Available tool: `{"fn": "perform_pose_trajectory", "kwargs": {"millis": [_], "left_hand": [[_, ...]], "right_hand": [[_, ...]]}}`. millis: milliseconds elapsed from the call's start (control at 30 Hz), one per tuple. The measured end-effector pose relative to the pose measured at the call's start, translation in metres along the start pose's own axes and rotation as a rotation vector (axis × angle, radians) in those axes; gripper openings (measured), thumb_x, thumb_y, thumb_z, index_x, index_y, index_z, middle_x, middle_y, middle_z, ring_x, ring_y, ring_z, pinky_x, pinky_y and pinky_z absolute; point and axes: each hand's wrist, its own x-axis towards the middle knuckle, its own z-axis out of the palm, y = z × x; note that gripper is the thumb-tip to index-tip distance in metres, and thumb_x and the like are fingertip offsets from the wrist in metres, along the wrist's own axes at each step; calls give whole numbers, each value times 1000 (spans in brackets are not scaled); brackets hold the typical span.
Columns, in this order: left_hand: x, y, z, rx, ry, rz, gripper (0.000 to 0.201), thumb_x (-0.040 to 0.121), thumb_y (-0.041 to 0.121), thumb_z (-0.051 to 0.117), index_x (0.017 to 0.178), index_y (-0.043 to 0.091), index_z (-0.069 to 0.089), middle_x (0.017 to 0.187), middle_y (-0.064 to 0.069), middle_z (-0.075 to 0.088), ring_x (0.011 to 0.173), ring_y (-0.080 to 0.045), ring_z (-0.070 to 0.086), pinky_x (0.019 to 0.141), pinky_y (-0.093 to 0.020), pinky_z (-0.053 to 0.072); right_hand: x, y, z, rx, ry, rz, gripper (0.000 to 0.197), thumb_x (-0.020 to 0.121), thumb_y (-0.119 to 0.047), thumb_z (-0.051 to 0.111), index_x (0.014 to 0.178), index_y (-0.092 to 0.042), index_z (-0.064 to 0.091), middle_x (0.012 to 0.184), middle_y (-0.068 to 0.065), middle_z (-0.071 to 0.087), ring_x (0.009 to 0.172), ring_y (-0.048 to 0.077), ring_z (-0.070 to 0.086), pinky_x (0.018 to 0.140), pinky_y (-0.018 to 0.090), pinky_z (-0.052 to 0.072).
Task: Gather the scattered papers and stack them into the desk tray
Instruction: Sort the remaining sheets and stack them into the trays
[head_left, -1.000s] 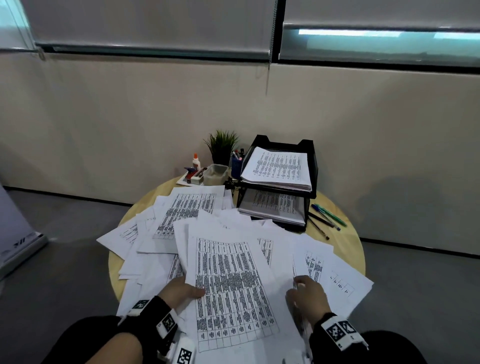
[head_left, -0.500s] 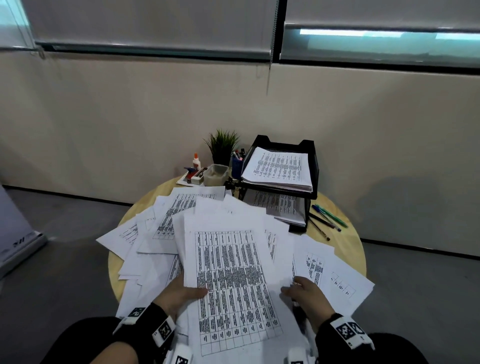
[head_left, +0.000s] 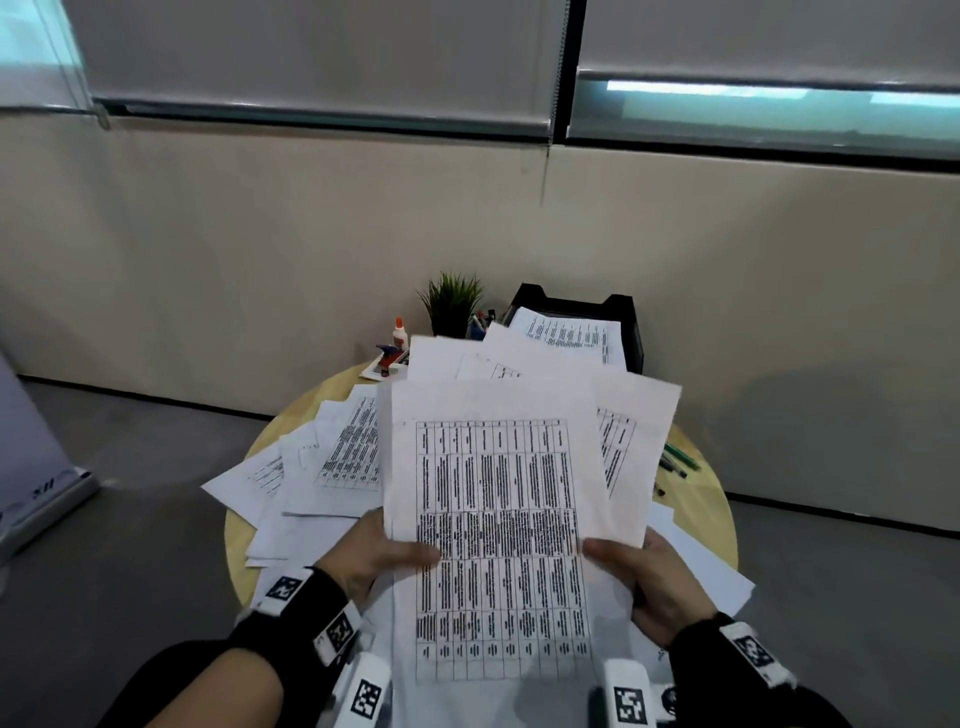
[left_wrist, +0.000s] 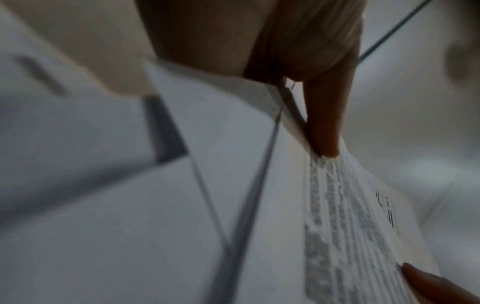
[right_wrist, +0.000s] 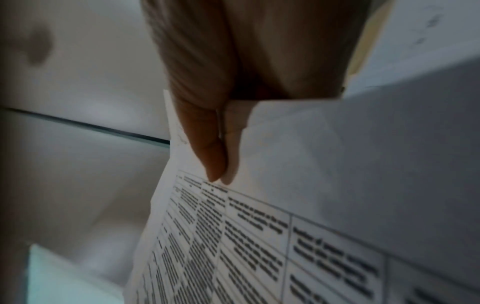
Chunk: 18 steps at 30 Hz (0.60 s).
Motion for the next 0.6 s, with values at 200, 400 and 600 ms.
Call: {"fn": "perform_pose_trajectory", "kwargs": {"millis": [200, 400, 600], "left_hand": [[17, 74, 14, 23, 56, 265, 84, 32, 34, 95, 105, 6, 63, 95, -9, 74, 91, -23, 71, 81, -34, 58], [28, 105, 25, 48, 146, 273, 26, 57, 14, 87, 48, 2, 66, 50, 3, 65, 56, -3, 67, 76, -18, 54], [43, 66, 26, -42, 195, 266, 87, 22, 38, 94, 96, 7, 62, 82, 2, 74, 84, -12, 71, 87, -34, 54]], "right_hand": [[4, -60, 26, -64, 53, -341, 43, 51, -15, 82, 92, -5, 72, 94, 15, 74, 78, 26, 71, 66, 30, 57], [10, -85, 38, -143, 70, -464, 34, 68, -3, 72, 102, -3, 68, 98, 12, 74, 89, 26, 71, 75, 31, 58], [15, -53, 31, -201, 137, -412, 36, 64, -3, 80, 99, 0, 70, 97, 11, 74, 95, 26, 70, 81, 30, 57]]}}
